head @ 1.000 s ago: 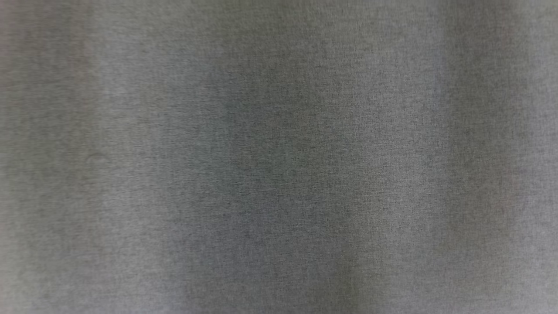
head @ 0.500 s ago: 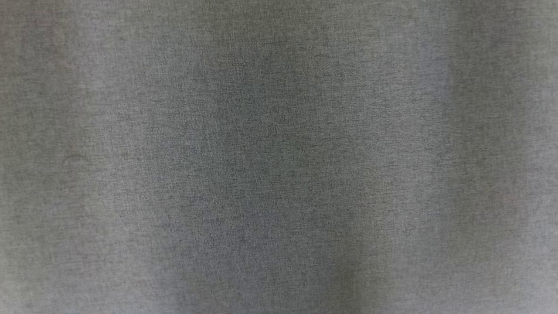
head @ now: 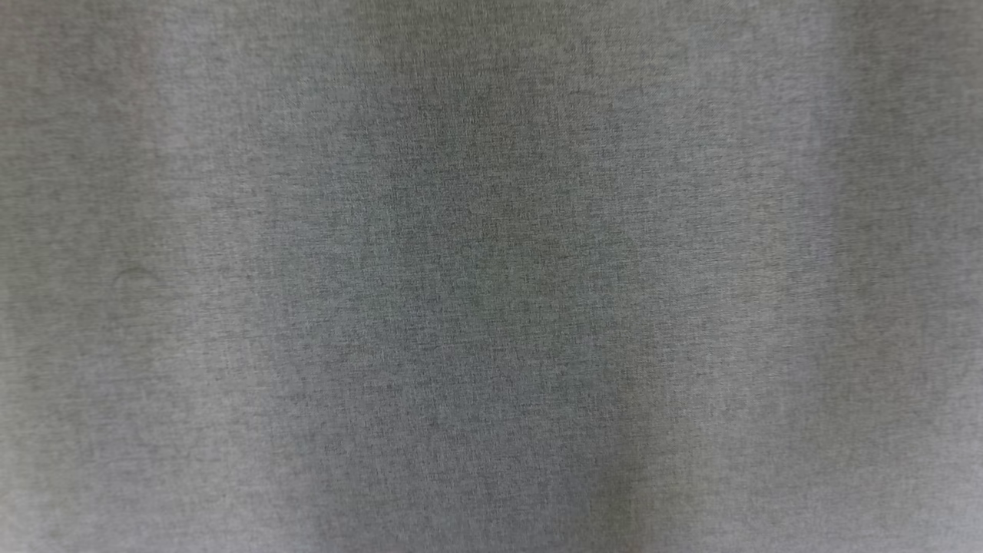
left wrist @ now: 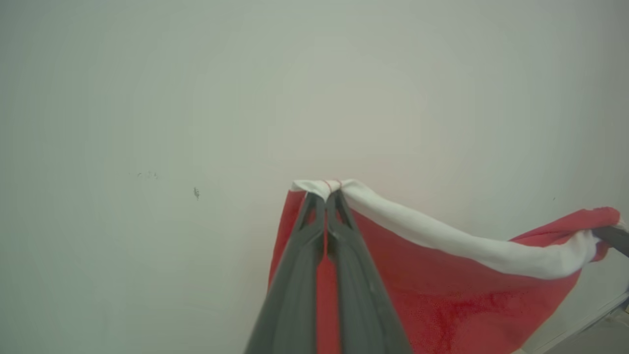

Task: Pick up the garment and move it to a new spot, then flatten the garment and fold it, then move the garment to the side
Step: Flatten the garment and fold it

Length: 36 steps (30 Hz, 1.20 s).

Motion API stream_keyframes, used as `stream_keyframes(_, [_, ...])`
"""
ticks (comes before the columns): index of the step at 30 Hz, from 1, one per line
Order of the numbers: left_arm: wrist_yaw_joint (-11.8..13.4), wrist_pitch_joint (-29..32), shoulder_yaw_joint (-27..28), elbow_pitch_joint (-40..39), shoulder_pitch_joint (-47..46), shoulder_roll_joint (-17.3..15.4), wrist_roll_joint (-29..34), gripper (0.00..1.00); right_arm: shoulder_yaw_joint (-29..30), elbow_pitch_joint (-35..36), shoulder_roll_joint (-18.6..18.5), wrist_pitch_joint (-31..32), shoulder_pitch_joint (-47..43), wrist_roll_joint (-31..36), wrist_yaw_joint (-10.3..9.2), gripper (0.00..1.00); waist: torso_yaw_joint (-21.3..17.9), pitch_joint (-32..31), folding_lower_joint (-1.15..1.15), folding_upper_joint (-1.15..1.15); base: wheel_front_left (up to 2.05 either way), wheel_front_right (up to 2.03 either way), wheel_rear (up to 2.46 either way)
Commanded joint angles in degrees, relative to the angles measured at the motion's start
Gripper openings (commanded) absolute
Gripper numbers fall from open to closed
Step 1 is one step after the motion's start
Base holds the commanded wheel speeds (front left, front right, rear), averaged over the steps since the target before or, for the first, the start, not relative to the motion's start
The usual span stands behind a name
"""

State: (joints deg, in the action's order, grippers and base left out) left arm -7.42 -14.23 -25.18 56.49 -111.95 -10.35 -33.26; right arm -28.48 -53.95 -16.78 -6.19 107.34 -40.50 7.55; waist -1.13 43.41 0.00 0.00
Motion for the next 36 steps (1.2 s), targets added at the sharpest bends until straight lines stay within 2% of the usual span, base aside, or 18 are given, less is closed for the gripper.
stream_keyframes(1, [-0.02,-0.56,0.07,-1.28,2.81,0.07,-0.60,0.00,-0.87,1.23,-0.89,-0.70,-2.48,-1.06,-0.13,0.00,0.11,-0.80,0.00,0.00,0.00,0.00,0.00])
stream_keyframes(7, [0.22,-0.97,1.31,-11.71,19.86,-2.13,-1.53,0.00,-6.45,11.66,-4.62,-4.21,-16.97,-6.67,-0.13,0.00,-0.77,-4.43,0.00,0.00,0.00,0.00,0.00])
stream_keyframes(10, [1.78,-0.89,2.32,-19.35,31.12,-3.84,-0.89,0.00,-8.59,17.29,-6.87,-5.83,-25.55,-9.04,-0.13,0.00,-1.74,-7.00,0.00,0.00,0.00,0.00,0.00])
stream_keyframes(15, [6.22,-0.95,6.02,-34.93,50.66,-6.43,-2.84,0.00,-9.92,24.87,-10.59,-7.45,-40.30,-11.87,-0.13,0.00,-2.78,-11.21,0.00,0.00,0.00,0.00,0.00])
stream_keyframes(18, [9.67,-0.95,7.64,-43.57,62.71,-6.60,-3.80,0.00,-9.90,28.38,-12.98,-7.93,-49.24,-12.86,-0.14,0.00,-2.64,-13.22,0.00,0.00,0.00,0.00,0.00])
stream_keyframes(22, [12.38,-0.97,9.08,-52.40,75.93,-5.43,-4.71,0.00,-8.46,32.05,-14.67,-8.38,-59.67,-14.24,-0.14,0.00,-2.56,-16.10,0.00,0.00,0.00,0.00,0.00])
stream_keyframes(28, [13.50,-1.00,9.88,-58.06,91.83,-3.67,-4.52,0.00,-5.58,35.90,-15.45,-8.62,-74.58,-13.83,-0.15,0.00,-2.07,-21.26,0.00,0.00,0.00,0.00,0.00])
stream_keyframes(36, [13.41,-1.06,10.67,-58.72,106.92,-0.77,-3.00,0.00,-0.83,39.22,-14.96,-8.18,-91.14,-11.24,-0.20,0.00,-0.75,-26.17,0.00,0.00,0.00,0.00,0.00])
